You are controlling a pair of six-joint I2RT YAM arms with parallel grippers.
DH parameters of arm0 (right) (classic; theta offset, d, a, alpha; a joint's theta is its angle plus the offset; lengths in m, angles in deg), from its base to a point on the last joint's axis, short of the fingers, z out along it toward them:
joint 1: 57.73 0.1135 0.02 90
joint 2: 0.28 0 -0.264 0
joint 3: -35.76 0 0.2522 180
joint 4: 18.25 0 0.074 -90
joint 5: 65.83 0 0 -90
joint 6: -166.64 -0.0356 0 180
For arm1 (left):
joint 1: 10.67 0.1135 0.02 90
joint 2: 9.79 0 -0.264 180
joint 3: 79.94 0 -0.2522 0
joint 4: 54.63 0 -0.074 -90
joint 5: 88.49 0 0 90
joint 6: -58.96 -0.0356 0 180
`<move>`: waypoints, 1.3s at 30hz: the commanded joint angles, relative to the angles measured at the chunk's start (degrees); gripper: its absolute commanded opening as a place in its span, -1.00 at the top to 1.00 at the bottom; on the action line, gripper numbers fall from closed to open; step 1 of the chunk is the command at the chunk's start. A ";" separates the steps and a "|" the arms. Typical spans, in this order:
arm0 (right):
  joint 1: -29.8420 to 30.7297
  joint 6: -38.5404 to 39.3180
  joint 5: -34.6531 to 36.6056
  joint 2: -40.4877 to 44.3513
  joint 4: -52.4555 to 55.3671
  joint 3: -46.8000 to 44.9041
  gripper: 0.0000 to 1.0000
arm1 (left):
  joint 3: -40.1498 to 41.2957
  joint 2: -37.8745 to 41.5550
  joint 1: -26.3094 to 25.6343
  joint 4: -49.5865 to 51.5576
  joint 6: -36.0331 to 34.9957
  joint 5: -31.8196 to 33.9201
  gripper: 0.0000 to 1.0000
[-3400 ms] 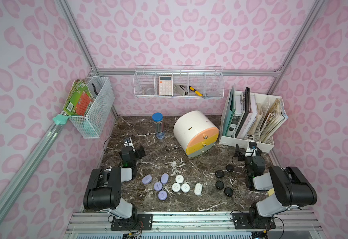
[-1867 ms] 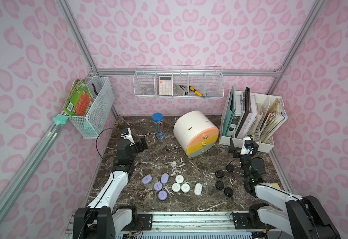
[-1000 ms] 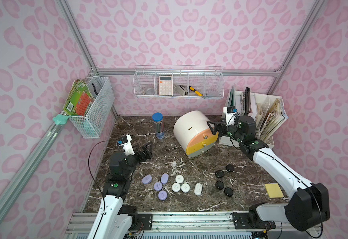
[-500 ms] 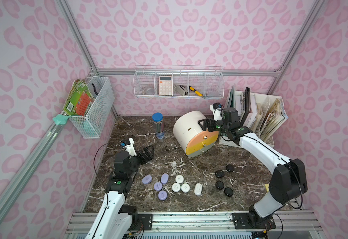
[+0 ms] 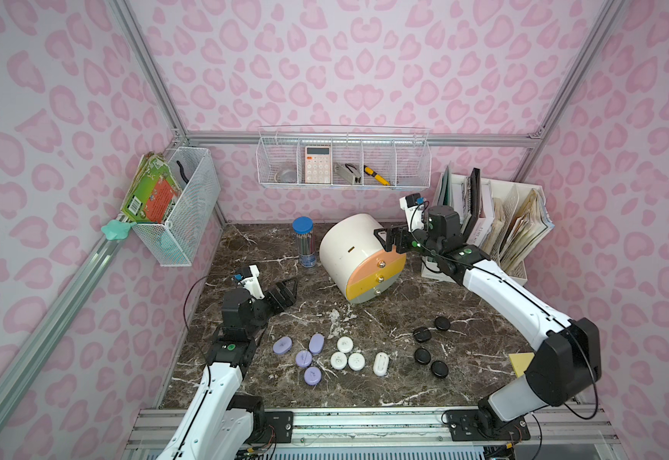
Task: Put the bluetooth earphones in the drawer according to color
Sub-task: Move the storage box to the center of the board.
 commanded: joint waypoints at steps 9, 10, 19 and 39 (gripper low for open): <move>1.83 -0.87 -2.55 14.65 -6.92 -24.70 -0.67 | 0.01 -2.35 0.23 1.37 4.00 4.22 -0.99; 2.96 -1.13 -2.77 14.70 -8.18 -25.98 -0.67 | -0.17 -2.73 0.23 1.45 3.92 4.47 -0.98; 8.76 -6.20 3.83 6.36 -19.41 -25.89 -0.62 | -0.79 -5.73 0.16 0.54 2.94 3.47 -0.97; 10.51 -9.43 6.10 -7.76 -28.74 -17.86 -0.52 | -0.96 -7.06 -0.24 -1.22 1.58 1.30 -0.92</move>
